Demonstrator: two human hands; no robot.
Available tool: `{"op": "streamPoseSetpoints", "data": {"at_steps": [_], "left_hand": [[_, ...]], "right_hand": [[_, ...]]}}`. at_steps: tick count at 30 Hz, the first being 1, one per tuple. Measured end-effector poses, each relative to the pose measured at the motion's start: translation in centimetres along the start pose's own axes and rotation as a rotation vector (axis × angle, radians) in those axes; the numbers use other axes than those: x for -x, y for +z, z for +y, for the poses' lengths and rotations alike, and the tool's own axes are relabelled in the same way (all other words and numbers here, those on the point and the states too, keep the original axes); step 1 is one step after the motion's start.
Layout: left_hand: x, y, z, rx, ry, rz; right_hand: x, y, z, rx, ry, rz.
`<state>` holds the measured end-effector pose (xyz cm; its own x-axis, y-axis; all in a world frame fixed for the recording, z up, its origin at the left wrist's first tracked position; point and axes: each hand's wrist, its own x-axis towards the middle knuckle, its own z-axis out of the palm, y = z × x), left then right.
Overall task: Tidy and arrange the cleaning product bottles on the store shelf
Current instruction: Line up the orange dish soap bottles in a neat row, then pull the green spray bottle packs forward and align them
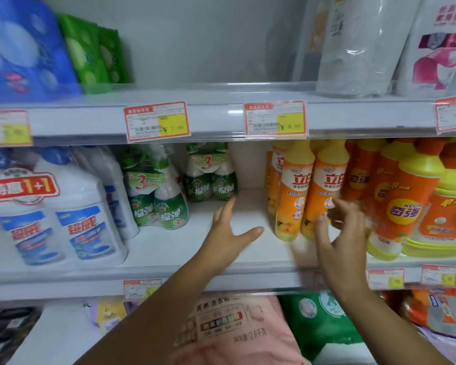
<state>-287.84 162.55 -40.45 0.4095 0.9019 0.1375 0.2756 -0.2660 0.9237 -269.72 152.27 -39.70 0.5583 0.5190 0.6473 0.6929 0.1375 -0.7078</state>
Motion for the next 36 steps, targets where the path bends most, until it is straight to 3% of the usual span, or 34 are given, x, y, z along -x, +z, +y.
{"op": "streamPoseSetpoints", "data": {"at_steps": [2, 6, 10, 12, 15, 17, 21, 27, 36], "left_hand": [[1.6, -2.5, -1.2, -0.052, 0.031, 0.109], [3.4, -6.9, -3.6, -0.078, -0.010, 0.277], [3.5, -9.8, -5.2, -0.156, -0.026, 0.360], [3.0, -10.6, -5.5, -0.196, -0.009, 0.381], [2.3, -11.3, -5.7, -0.266, 0.022, 0.422], [2.3, -11.5, -6.2, -0.308, 0.040, 0.429], [2.6, -11.4, -7.0, -0.385, 0.074, 0.368], [1.8, -10.8, -6.0, -0.343, 0.092, 0.376], [1.9, -10.5, -5.9, -0.318, 0.079, 0.387]], "right_hand": [[1.2, 1.3, -2.2, -0.064, -0.048, -0.133], [2.6, 6.3, -4.4, -0.086, 0.033, -0.512], [1.3, 11.9, -5.1, -0.052, 0.152, -0.666], [-0.3, 14.7, -5.0, -0.049, 0.194, -0.663], [-3.2, 19.0, -4.1, -0.195, 0.119, -0.499], [-5.0, 21.2, -3.2, -0.237, 0.171, -0.431], [-6.6, 23.9, -1.4, -0.303, 0.276, -0.477], [-7.0, 24.7, -0.1, -0.344, 0.266, -0.453], [-7.3, 22.5, 1.0, -0.060, 0.356, -0.350]]}}
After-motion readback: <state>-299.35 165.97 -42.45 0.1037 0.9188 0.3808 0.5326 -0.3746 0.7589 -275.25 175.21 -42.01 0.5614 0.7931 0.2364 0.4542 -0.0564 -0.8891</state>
